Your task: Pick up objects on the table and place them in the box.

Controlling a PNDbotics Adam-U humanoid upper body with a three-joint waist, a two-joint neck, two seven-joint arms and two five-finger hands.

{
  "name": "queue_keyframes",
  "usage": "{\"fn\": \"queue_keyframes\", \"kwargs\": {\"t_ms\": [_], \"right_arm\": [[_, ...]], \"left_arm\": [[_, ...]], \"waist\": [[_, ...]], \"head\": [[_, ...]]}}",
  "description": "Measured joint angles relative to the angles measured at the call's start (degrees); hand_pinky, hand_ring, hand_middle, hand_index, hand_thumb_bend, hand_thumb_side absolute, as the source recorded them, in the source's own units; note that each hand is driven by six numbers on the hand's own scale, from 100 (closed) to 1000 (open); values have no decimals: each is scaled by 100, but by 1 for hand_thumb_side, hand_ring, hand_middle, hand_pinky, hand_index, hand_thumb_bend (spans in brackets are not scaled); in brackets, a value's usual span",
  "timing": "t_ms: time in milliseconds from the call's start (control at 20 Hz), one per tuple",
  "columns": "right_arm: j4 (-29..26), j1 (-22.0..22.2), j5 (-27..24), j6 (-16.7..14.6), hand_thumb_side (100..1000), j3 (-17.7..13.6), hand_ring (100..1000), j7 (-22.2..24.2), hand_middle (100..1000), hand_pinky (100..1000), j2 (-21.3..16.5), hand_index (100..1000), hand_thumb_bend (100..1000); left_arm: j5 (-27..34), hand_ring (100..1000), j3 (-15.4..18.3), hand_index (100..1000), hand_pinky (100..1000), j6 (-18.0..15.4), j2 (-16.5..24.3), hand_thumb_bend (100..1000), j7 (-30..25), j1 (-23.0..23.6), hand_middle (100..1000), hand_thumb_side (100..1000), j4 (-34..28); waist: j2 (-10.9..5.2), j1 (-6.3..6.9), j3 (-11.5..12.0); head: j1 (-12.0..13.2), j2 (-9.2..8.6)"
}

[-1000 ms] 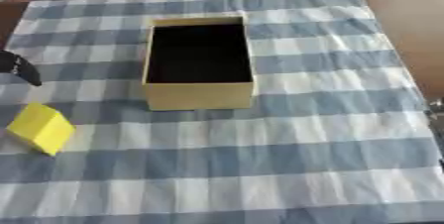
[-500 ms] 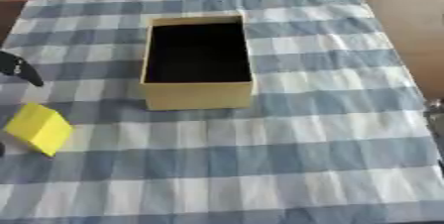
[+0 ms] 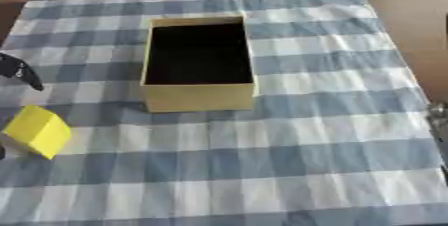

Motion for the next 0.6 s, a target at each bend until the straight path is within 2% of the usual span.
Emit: {"fn": "queue_keyframes", "kwargs": {"t_ms": [600], "right_arm": [[0, 2, -14, 21, 631, 3, 768, 21, 738, 819, 6, 814, 100]], "left_arm": [[-1, 854, -155, 805, 886, -11, -167, 703, 84, -12, 774, 280, 133]], "waist": [[25, -24, -1]], "head": [[9, -1]]}}
